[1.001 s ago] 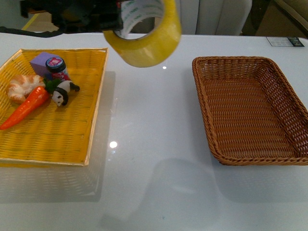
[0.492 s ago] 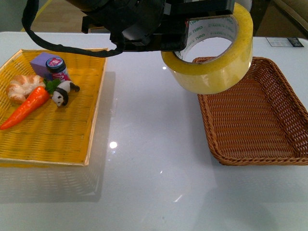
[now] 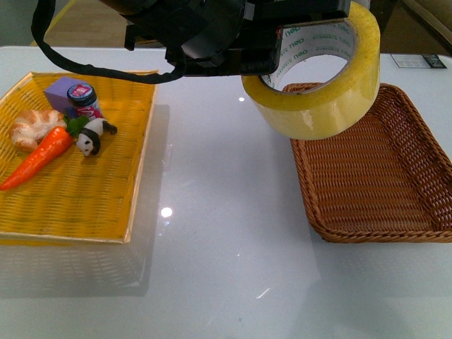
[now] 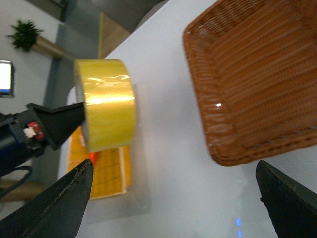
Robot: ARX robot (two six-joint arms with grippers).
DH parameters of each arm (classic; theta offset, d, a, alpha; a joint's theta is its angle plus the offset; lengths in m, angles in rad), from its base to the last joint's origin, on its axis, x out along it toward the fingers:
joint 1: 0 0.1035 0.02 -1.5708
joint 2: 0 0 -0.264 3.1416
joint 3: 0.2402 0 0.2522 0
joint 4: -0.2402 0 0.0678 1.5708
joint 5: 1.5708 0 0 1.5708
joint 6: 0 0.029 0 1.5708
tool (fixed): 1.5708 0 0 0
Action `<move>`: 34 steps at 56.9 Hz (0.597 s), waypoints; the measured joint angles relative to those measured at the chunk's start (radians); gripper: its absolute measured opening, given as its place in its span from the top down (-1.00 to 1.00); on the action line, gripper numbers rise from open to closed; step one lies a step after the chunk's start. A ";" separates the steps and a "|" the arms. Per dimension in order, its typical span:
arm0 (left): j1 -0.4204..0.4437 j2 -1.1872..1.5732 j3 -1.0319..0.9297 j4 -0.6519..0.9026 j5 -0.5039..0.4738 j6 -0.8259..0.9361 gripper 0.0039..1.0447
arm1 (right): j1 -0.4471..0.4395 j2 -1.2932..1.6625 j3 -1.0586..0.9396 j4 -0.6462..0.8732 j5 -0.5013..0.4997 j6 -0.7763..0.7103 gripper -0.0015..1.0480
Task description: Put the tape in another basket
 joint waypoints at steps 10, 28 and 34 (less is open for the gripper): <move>0.000 0.000 0.000 0.000 0.016 -0.001 0.72 | 0.056 0.254 0.000 0.313 -0.070 0.114 -0.83; 0.000 0.000 0.000 -0.003 0.018 -0.001 0.72 | 0.088 0.531 0.060 0.539 -0.121 0.176 -0.83; 0.000 0.000 0.000 -0.008 0.019 -0.001 0.72 | 0.093 0.589 0.094 0.573 -0.140 0.172 -0.83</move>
